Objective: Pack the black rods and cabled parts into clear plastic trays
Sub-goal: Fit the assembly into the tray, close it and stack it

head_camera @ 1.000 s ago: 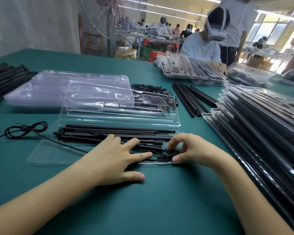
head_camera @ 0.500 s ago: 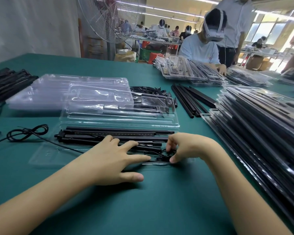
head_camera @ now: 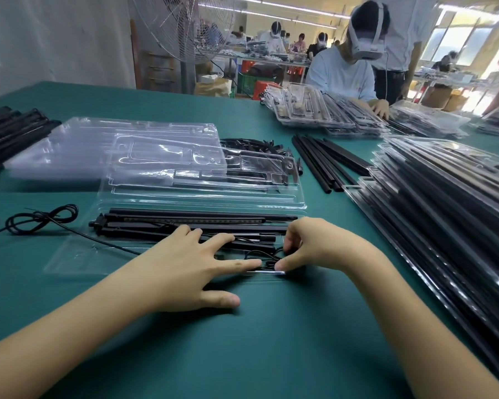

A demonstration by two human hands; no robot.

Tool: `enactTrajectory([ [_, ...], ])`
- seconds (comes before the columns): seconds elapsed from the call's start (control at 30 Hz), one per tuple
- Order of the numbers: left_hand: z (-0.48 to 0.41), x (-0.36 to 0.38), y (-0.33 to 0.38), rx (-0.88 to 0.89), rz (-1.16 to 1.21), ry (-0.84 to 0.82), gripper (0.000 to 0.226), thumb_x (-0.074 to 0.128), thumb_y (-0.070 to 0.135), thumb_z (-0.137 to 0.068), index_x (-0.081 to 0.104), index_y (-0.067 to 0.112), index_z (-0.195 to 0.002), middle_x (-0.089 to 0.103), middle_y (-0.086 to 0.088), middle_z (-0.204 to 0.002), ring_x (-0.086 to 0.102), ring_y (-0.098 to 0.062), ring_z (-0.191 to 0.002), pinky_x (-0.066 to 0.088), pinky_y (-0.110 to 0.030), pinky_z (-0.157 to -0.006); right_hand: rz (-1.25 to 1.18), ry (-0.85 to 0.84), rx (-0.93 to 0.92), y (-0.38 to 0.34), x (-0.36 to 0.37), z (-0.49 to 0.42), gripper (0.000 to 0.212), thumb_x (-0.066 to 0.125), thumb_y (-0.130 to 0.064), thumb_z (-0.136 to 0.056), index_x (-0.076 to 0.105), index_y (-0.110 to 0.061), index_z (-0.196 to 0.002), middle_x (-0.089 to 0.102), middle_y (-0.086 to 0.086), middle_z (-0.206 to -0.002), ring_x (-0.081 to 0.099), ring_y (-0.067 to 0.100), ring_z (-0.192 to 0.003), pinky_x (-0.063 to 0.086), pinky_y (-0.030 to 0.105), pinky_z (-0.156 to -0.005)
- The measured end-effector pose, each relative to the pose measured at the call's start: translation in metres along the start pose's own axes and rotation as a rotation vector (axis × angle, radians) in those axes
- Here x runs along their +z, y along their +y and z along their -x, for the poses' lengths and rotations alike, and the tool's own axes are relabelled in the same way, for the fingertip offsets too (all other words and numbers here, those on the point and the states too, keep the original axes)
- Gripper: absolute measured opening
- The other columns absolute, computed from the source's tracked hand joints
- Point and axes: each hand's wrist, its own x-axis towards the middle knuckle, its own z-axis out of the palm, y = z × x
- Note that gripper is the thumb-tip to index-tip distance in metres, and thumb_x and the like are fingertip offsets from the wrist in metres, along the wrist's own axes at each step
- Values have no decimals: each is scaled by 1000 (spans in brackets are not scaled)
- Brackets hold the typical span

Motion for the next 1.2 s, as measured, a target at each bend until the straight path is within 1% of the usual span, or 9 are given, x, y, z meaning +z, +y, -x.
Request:
enactTrajectory([
  [0.17,0,-3,-1,35,11,-18,66,0,87,-66,-27,69,-124,6,-3,-158,40,-33,-120,28,-40,-94,62,25,-122,0,0,2,39,79,-46,-68,55,-23,-89,50,-14,-79,46,-1,-71,39,17,-59],
  [0.47,-2,-2,2,-6,5,-6,70,1,85,-66,-17,66,-130,10,-3,-155,42,-34,-119,31,-40,-93,173,18,-158,-3,-4,-1,40,77,-50,-67,55,-24,-88,47,-15,-75,43,-3,-68,37,15,-56],
  [0.57,-3,-2,2,-22,6,-2,70,1,85,-65,-17,66,-130,10,-1,-155,41,-32,-119,30,-39,-91,179,41,-169,-4,-3,0,39,75,-48,-70,57,-20,-90,48,-13,-76,43,0,-67,38,18,-58],
  [0.67,-4,-2,4,-36,8,-4,71,0,85,-64,-17,66,-130,12,0,-153,42,-31,-118,29,-37,-87,186,35,-189,-5,0,0,34,73,-46,-74,59,-18,-88,51,-7,-84,45,8,-74,41,26,-66],
  [0.73,-4,-3,4,-40,11,-3,71,0,85,-64,-17,66,-131,14,1,-152,43,-30,-116,29,-36,-85,175,32,-202,-4,2,-1,31,73,-44,-75,58,-19,-86,50,-5,-89,45,10,-79,41,26,-68],
  [0.83,-3,-3,4,-31,1,-8,70,-3,84,-65,-18,66,-130,11,-2,-154,42,-31,-116,29,-37,-86,133,52,-206,-2,5,-1,30,75,-42,-74,56,-21,-83,46,-9,-84,42,7,-76,37,24,-63],
  [0.97,-1,0,6,-34,5,1,68,-5,84,-66,-21,64,-130,7,-1,-156,40,-34,-120,29,-40,-92,-29,111,-170,5,6,1,33,81,-40,-67,60,-18,-78,55,-9,-77,50,5,-70,44,24,-63],
  [1.1,1,3,5,-61,17,33,76,-1,84,-68,-31,55,-131,5,5,-158,35,-33,-128,26,-40,-102,-191,105,-170,15,7,5,25,83,-34,-67,61,-33,-80,56,-12,-75,50,-4,-64,41,8,-59],
  [1.2,2,5,5,-84,22,-4,84,-1,85,-66,-26,50,-138,-2,7,-159,24,-35,-136,19,-40,-108,-222,77,-167,20,6,6,31,81,-32,-69,61,-46,-88,59,-12,-84,54,-1,-73,44,12,-69],
])
